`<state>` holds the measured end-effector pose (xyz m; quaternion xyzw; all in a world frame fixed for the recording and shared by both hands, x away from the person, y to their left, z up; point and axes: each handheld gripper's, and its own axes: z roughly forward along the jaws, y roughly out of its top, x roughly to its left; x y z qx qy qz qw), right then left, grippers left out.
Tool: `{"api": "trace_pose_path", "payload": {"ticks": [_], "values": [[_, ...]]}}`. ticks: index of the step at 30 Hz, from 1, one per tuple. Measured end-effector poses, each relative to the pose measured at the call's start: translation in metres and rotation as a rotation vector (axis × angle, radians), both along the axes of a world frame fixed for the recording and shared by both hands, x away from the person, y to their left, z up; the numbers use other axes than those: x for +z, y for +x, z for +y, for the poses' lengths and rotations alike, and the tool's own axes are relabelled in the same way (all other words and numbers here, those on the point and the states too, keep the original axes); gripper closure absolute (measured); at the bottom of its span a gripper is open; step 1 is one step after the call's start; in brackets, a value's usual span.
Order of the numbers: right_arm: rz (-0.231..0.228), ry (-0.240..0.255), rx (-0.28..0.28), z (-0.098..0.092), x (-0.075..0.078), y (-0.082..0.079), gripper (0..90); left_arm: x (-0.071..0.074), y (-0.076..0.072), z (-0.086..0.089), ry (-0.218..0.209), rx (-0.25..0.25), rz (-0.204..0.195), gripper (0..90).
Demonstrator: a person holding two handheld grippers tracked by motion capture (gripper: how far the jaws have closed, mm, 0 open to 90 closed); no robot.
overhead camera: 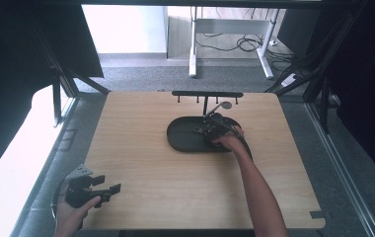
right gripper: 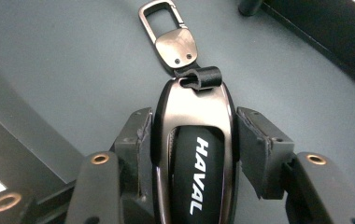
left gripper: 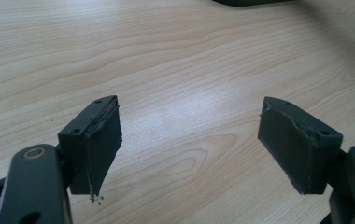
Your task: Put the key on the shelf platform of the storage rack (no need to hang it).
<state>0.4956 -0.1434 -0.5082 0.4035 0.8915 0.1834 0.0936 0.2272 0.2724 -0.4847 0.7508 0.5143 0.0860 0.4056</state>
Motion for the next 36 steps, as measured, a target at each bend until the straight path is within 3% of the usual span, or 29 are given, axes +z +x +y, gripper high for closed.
{"api": "trace_pose_path", "payload": {"ticks": [9,18,28,36], "values": [[-0.057,0.004,0.017,0.004,0.009,-0.009,40.0,0.000,0.000,-0.001,0.001,-0.001,0.000,21.7],[-0.108,0.039,0.039,0.006,0.033,-0.029,38.5,-0.001,0.000,-0.002,0.004,-0.007,0.003,21.7],[-0.161,0.072,0.089,0.006,0.051,-0.063,38.4,-0.001,0.000,-0.005,0.009,-0.013,0.007,21.6],[-0.181,0.148,0.121,0.004,0.054,-0.097,38.3,-0.001,0.000,-0.008,0.009,-0.023,0.016,21.5]]}}
